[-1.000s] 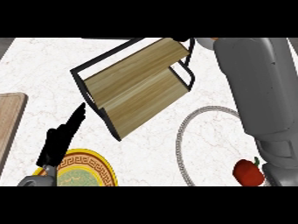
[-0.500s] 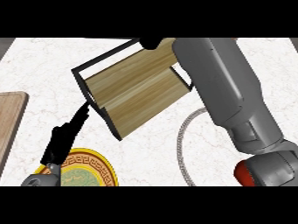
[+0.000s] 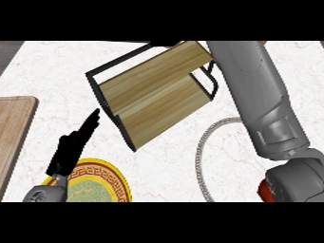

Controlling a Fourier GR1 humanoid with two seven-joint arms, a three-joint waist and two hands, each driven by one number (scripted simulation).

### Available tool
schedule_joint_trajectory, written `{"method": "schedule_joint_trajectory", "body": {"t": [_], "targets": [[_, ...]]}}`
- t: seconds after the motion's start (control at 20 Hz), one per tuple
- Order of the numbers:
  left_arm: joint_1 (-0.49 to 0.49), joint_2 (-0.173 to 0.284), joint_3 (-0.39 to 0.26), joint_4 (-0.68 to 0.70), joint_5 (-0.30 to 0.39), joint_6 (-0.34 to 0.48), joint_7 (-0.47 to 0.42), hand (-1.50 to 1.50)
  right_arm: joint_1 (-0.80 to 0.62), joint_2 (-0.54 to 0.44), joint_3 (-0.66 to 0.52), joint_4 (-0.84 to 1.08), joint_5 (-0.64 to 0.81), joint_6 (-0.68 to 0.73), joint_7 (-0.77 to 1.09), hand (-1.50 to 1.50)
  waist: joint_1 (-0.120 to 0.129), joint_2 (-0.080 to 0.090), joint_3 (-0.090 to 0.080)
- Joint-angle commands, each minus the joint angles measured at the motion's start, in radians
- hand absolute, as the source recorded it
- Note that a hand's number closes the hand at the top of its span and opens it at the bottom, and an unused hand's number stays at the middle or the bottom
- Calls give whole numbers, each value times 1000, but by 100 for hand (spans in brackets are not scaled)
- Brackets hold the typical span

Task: Pick the can from the placemat and place it in the tiered shelf

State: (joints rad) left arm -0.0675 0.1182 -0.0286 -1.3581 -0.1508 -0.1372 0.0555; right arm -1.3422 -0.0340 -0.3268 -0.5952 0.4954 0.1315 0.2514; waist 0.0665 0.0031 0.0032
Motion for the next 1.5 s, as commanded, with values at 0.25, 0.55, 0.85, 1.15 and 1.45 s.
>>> {"method": "schedule_joint_trajectory", "body": {"t": [0.25, 0.55, 0.85, 1.15, 1.45], "targets": [[36, 9, 11, -36, 25, -21, 13, 0, -42, 32, -129, 71, -205, -270, -140, -150, -9, 8, -3], [50, -12, 9, -34, -6, 32, 2, 0, -39, -47, -192, 6, -223, -442, -164, -150, -46, 0, -3], [57, 5, 33, -39, 22, 9, 8, 0, 80, -265, -232, 11, -230, -382, -100, -150, -68, -3, -3], [62, 5, 41, -20, 8, 23, -15, 0, 248, -423, -269, -41, -328, -127, -198, -150, -67, -1, -3], [83, 19, 44, -26, 23, -13, -35, 0, 263, -553, -261, 56, -349, 5, -291, -150, -47, 4, -3]]}}
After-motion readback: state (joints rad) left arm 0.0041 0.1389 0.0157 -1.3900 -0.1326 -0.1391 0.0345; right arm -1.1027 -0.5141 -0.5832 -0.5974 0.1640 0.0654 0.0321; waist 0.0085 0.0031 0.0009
